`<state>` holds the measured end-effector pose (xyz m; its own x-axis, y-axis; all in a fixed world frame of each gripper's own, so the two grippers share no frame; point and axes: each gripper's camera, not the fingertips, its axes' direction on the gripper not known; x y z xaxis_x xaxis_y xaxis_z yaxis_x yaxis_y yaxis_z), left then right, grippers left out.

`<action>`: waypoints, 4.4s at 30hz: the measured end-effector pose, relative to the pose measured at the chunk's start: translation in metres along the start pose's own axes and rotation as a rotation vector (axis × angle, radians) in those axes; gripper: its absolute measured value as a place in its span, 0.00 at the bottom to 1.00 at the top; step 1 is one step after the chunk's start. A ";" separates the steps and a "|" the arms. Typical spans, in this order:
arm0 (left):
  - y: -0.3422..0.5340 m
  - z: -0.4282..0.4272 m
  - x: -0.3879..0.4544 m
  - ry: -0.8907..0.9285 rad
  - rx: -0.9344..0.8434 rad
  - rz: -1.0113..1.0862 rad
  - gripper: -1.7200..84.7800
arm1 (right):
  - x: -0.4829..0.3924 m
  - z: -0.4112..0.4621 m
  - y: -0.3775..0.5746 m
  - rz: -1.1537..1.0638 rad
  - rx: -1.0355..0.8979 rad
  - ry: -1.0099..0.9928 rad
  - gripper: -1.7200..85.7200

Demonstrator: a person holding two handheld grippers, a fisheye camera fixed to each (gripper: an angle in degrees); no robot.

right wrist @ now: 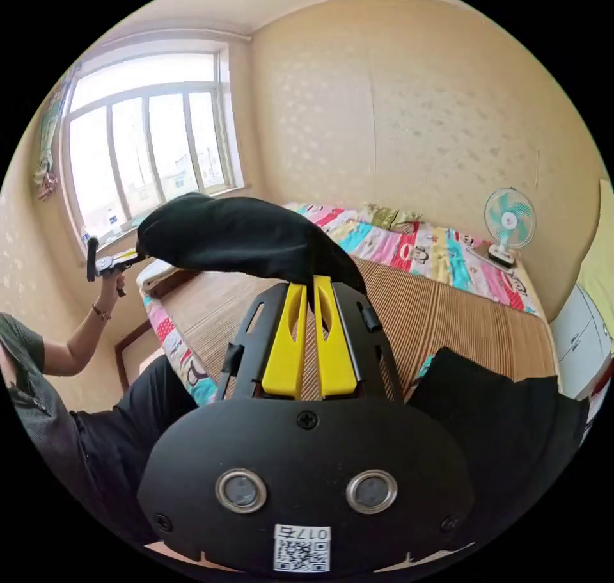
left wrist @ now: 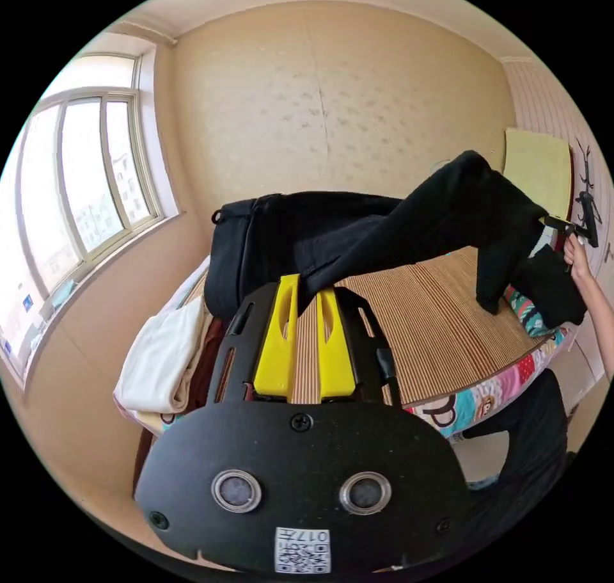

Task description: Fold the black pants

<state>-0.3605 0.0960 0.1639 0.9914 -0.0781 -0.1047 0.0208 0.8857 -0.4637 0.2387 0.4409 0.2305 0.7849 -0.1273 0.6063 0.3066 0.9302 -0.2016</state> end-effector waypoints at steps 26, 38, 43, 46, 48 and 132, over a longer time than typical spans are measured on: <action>0.090 -0.034 -0.038 0.368 -0.068 -0.811 0.17 | 0.012 0.013 0.012 0.570 -0.031 0.156 0.16; 0.040 -0.105 -0.066 0.489 0.113 -0.756 0.01 | 0.004 0.014 0.005 0.473 -0.245 0.248 0.05; 0.020 -0.137 -0.078 0.639 0.187 -0.696 0.01 | -0.032 -0.052 0.030 0.488 0.029 0.211 0.04; 0.007 -0.180 -0.074 0.644 0.283 -0.622 0.01 | -0.048 -0.103 0.026 0.463 0.187 0.244 0.04; -0.016 -0.209 -0.071 0.611 0.346 -0.572 0.01 | -0.053 -0.134 0.015 0.441 0.298 0.277 0.04; 0.082 -0.031 0.081 0.148 -0.432 -0.218 0.12 | -0.084 -0.056 -0.144 0.367 -0.237 0.723 0.09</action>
<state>-0.2823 0.1478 0.0904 0.9405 -0.3315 -0.0740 0.1388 0.5739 -0.8071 0.1589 0.2987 0.1657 0.9835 -0.0948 -0.1542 0.0062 0.8689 -0.4950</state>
